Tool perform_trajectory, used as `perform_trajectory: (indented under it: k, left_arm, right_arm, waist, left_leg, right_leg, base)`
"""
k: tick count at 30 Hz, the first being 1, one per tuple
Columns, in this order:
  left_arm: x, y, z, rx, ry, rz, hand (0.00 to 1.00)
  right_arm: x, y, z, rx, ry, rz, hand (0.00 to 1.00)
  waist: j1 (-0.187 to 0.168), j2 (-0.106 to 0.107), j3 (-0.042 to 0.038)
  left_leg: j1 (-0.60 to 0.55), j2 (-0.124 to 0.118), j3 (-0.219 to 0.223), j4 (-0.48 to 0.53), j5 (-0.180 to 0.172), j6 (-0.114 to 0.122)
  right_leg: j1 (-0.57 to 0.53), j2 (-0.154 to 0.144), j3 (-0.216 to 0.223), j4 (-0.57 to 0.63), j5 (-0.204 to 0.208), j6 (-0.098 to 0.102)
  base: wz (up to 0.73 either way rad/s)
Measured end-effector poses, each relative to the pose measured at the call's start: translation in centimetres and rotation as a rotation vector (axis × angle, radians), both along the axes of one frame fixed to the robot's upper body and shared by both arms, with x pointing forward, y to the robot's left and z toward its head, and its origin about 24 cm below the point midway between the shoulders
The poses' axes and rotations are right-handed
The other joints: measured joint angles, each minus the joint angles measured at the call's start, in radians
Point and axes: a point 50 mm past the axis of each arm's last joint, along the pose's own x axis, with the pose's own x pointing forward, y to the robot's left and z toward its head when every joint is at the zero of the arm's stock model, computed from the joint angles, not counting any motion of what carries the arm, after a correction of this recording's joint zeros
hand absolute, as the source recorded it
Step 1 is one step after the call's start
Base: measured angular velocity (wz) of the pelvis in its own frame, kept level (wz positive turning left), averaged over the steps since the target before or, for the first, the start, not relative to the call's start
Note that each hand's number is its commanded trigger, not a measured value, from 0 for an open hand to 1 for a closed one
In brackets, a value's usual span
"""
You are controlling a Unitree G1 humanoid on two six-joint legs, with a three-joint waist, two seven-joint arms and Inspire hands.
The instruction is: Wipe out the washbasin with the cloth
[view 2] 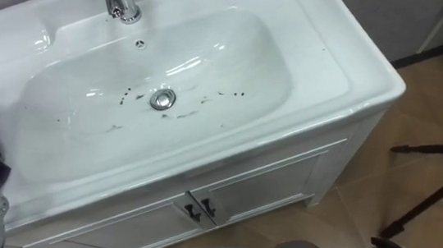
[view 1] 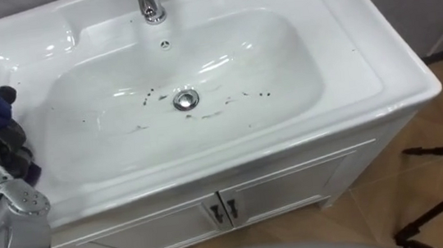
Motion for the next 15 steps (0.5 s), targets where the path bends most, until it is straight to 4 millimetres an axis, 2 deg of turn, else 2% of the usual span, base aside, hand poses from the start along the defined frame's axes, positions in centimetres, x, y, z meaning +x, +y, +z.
perform_trajectory:
  k: [2,8,9,10,11,12,13,14,15]
  left_arm:
    - [0.2,-0.1,0.4,0.007,-0.022,-0.007,0.00]
    - [0.5,-0.4,1.0,0.015,-0.055,-0.018,0.00]
    - [0.5,-0.5,1.1,0.016,-0.062,-0.021,0.18]
    - [0.6,-0.5,1.3,0.019,-0.074,-0.028,0.51]
    - [0.7,-0.6,1.4,0.022,-0.081,-0.033,0.53]
    - [0.7,-0.7,1.4,0.023,-0.082,-0.035,0.45]
    - [0.8,-0.7,1.4,0.023,-0.083,-0.038,0.33]
    - [0.8,-0.7,1.4,0.023,-0.083,-0.038,0.27]
    - [0.8,-0.7,1.4,0.023,-0.083,-0.038,0.85]
  right_arm:
    - [-0.6,0.0,0.0,0.000,0.014,-0.004,0.00]
    - [-0.8,0.0,0.0,-0.002,0.021,0.000,0.00]
    - [-0.8,0.0,0.0,-0.002,0.020,0.000,0.00]
    - [-0.7,0.0,0.0,-0.002,0.019,0.001,0.00]
    - [-0.7,0.0,0.0,-0.003,0.018,0.001,0.00]
    - [-0.6,0.0,0.0,-0.004,0.018,0.001,0.00]
    - [-0.5,0.0,0.0,-0.005,0.015,0.003,0.00]
    - [-0.4,0.0,0.0,-0.006,0.013,0.005,0.00]
    - [-0.3,0.0,0.0,-0.007,0.012,0.006,0.00]
  waist:
    - [-0.002,0.003,-0.0006]
    - [-0.013,0.012,-0.0021]
    - [-0.012,0.012,-0.0020]
    - [-0.012,0.013,-0.0016]
    - [-0.011,0.014,-0.0004]
    - [-0.011,0.015,0.0000]
    - [-0.012,0.016,0.0011]
    - [-0.012,0.017,0.0014]
    - [-0.012,0.017,0.0015]
  left_leg:
    - [0.000,0.000,0.000,-0.001,0.000,0.000]
    - [0.001,0.000,0.003,-0.001,0.000,0.000]
    - [0.001,0.000,0.003,-0.001,0.000,0.000]
    - [0.003,0.000,0.004,-0.001,0.000,0.000]
    - [0.007,0.000,0.005,-0.001,0.000,0.000]
    - [0.008,0.000,0.005,-0.001,0.000,0.000]
    - [0.010,0.000,0.006,-0.001,0.000,0.000]
    - [0.010,0.000,0.006,-0.002,0.000,0.000]
    - [0.010,0.000,0.006,-0.002,0.000,0.000]
  right_leg:
    - [0.001,0.000,0.000,0.000,0.000,0.000]
    - [0.001,0.000,0.001,0.004,0.000,0.000]
    - [0.002,0.000,0.001,0.004,0.000,0.000]
    - [0.002,0.000,0.001,0.004,0.000,0.000]
    - [0.001,0.000,0.001,0.005,0.000,0.000]
    - [0.001,0.000,0.001,0.005,0.000,0.000]
    - [0.001,0.000,0.002,0.003,0.000,0.000]
    - [0.001,0.000,0.002,0.002,0.000,0.000]
    - [0.001,0.000,0.002,0.002,0.000,0.000]
  base:
    - [0.00]
    - [0.00]
    - [0.00]
    - [0.00]
    - [0.00]
    - [0.00]
    - [0.00]
    - [0.00]
    - [0.00]
